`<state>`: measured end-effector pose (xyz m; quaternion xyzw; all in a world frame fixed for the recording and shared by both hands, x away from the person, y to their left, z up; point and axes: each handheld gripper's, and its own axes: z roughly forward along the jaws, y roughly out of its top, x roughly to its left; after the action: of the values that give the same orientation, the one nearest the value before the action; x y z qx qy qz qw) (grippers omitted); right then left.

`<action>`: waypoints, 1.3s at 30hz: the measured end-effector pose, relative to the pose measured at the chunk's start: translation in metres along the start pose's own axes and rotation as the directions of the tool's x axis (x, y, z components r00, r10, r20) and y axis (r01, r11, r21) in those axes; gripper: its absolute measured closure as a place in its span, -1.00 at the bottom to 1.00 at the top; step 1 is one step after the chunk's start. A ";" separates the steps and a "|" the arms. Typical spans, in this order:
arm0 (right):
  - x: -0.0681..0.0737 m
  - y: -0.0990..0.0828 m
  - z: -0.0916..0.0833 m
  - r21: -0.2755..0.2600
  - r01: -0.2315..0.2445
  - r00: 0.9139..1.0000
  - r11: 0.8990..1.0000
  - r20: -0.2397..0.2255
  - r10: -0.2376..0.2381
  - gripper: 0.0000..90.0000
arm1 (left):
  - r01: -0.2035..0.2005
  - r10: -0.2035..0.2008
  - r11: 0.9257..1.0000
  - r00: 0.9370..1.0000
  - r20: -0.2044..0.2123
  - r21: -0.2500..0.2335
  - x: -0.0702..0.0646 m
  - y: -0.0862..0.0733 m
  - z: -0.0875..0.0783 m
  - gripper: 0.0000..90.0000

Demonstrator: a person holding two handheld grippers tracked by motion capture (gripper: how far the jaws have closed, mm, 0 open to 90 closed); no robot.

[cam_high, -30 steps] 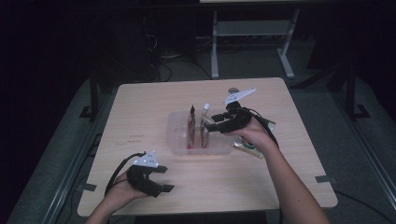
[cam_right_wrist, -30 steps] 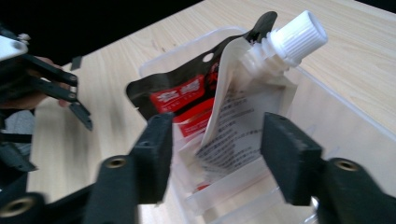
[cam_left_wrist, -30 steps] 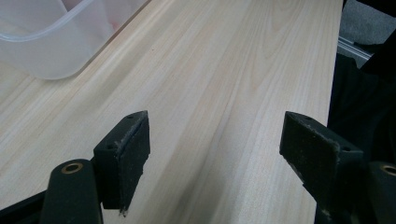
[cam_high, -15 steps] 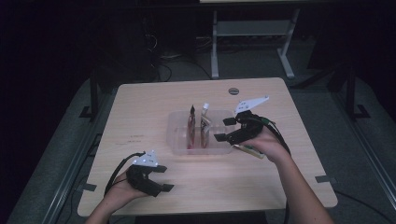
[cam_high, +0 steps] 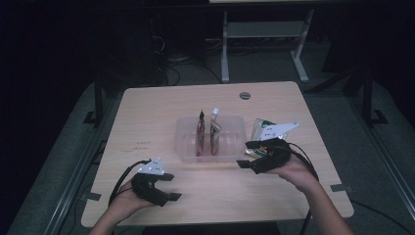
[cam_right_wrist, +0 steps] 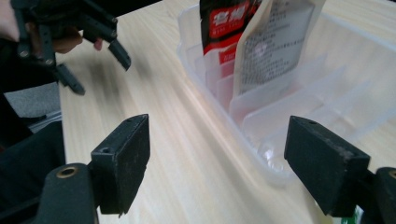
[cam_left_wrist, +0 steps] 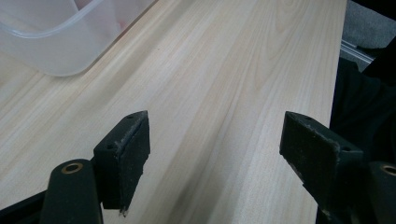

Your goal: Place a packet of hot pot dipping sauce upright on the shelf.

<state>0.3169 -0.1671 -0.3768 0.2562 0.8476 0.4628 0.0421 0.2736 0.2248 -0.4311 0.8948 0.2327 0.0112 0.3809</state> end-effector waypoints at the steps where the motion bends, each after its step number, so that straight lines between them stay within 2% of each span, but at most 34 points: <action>1: 0.001 -0.004 -0.003 0.001 -0.003 1.000 1.000 0.008 0.003 -0.51 | -0.004 0.004 1.000 1.000 0.000 0.002 0.000 0.000 0.000 -0.46; 7: 0.000 -0.028 -0.017 0.007 -0.036 0.999 0.999 0.030 0.036 -0.51 | 0.014 -0.014 1.000 1.000 0.004 0.001 0.000 -0.001 0.000 -0.46; 9: -0.002 -0.035 -0.021 0.014 -0.051 0.998 0.999 0.043 0.051 -0.51 | 0.008 -0.008 1.000 1.000 0.002 0.003 0.001 -0.001 0.000 -0.46; 16: -0.021 -0.052 -0.027 0.016 -0.094 0.989 0.995 0.114 0.092 -0.49 | 0.013 -0.013 1.000 1.000 0.001 0.002 0.001 -0.001 0.000 -0.46; 20: -0.033 -0.058 -0.027 0.028 -0.107 0.984 0.994 0.148 0.102 -0.38 | 0.017 -0.017 1.000 1.000 -0.004 0.001 0.003 -0.002 0.000 -0.46; 23: -0.041 -0.060 -0.028 0.017 -0.132 0.975 0.991 0.184 0.127 -0.19 | 0.012 -0.012 1.000 1.000 -0.005 0.000 0.003 -0.003 0.000 -0.46; 27: -0.051 -0.057 -0.031 -0.011 -0.159 0.964 0.987 0.213 0.157 0.17 | 0.011 -0.011 1.000 1.000 -0.008 0.006 0.003 -0.004 -0.001 -0.46; 30: -0.058 -0.052 -0.030 -0.015 -0.168 0.959 0.986 0.229 0.167 0.51 | 0.022 -0.022 1.000 1.000 -0.013 -0.001 0.003 -0.004 -0.001 -0.46; 32: -0.063 -0.048 -0.028 -0.025 -0.170 0.956 0.985 0.240 0.171 0.65 | 0.021 -0.021 1.000 1.000 -0.015 0.000 0.004 -0.004 -0.001 -0.46; 34: -0.067 -0.045 -0.025 -0.028 -0.178 0.956 0.984 0.233 0.179 0.81 | 0.026 -0.026 1.000 1.000 -0.015 -0.001 0.004 -0.005 -0.001 -0.46; 36: -0.071 -0.044 -0.022 -0.018 -0.165 0.957 0.986 0.239 0.164 0.96 | 0.023 -0.023 1.000 1.000 -0.015 0.003 0.004 -0.005 -0.001 -0.46; 39: -0.075 -0.039 -0.018 -0.016 -0.161 0.957 0.987 0.240 0.160 1.00 | 0.023 -0.023 1.000 1.000 -0.015 0.010 0.003 -0.005 -0.001 -0.46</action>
<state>0.3609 -0.2341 -0.4104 0.3783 0.8136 0.4285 0.1066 0.2746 0.2298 -0.4340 0.8939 0.2459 0.0123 0.3746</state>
